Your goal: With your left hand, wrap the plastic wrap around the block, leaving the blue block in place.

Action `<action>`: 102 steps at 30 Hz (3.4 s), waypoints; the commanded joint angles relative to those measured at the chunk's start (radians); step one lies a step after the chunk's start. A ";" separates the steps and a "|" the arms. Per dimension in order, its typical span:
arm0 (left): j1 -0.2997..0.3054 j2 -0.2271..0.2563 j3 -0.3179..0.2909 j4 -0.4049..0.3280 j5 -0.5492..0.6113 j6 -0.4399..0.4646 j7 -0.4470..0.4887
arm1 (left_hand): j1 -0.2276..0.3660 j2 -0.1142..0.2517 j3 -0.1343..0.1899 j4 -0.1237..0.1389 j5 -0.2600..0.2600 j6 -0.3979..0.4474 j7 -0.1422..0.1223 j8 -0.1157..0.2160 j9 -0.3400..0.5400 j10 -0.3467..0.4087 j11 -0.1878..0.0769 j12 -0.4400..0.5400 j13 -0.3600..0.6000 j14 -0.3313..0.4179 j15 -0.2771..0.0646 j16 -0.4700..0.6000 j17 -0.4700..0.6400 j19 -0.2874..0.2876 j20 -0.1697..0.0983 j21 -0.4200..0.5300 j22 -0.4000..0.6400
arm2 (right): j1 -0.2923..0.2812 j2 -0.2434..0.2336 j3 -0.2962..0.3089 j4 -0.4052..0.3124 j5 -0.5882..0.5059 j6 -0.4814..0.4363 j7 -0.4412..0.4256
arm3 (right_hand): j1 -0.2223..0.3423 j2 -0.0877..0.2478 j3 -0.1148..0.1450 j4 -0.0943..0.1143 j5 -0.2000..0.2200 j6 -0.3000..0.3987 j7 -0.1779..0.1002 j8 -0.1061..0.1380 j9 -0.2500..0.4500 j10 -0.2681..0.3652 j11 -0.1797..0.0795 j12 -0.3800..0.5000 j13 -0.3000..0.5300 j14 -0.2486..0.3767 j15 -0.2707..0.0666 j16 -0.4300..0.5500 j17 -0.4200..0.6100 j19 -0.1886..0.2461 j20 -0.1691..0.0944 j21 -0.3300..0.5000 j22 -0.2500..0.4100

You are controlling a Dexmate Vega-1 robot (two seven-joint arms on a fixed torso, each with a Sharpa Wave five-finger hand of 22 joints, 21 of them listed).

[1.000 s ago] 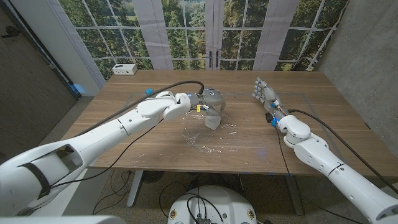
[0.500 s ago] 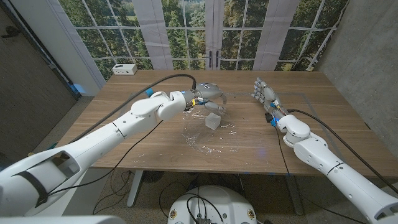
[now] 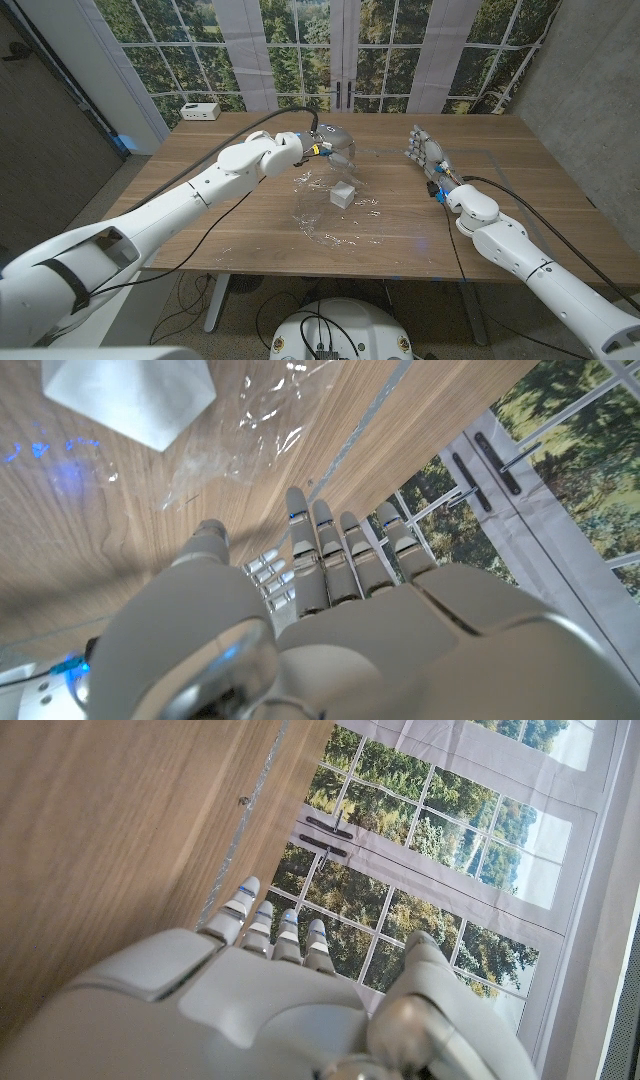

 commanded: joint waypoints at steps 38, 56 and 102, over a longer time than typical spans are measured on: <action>-0.260 -0.018 0.062 0.109 -0.185 -0.218 -0.375 | -0.073 -0.020 0.057 -0.110 0.023 -0.256 -0.055 -0.098 -0.025 -0.223 0.026 -0.020 -0.028 -0.209 0.047 -0.015 0.001 -0.121 0.009 -0.069 0.007 | -0.044 -0.016 0.020 -0.042 0.018 -0.013 -0.029 | -0.007 0.018 0.000 0.015 0.003 0.008 -0.006 -0.001 0.006 0.003 -0.002 -0.001 0.003 0.012 -0.004 0.006 0.005 0.014 -0.004 0.003 0.004; -0.303 -0.026 0.092 0.066 -0.013 -0.268 -0.420 | 0.045 -0.026 0.097 -0.154 0.012 -0.247 -0.114 -0.086 -0.023 -0.278 -0.001 -0.015 -0.035 -0.275 0.041 -0.010 -0.004 -0.150 -0.006 -0.091 0.002 | -0.060 -0.012 0.027 -0.056 0.009 -0.005 -0.055 | -0.013 0.020 -0.001 0.020 0.004 0.011 -0.005 0.000 0.006 0.006 0.001 0.000 0.003 0.017 -0.002 0.008 0.005 0.017 -0.006 0.003 0.004; -0.280 -0.040 0.114 0.142 -0.047 -0.374 -0.338 | 0.353 0.064 0.154 -0.144 0.008 0.062 -0.133 0.139 0.076 -0.149 -0.054 0.078 -0.054 -0.169 -0.015 0.039 -0.004 -0.028 -0.040 -0.055 0.012 | -0.027 0.002 0.016 -0.028 0.005 -0.012 -0.047 | -0.014 0.020 -0.001 0.025 0.005 0.016 -0.001 0.000 0.006 0.015 0.009 0.002 0.004 0.025 -0.001 0.008 0.004 0.023 -0.003 0.004 0.004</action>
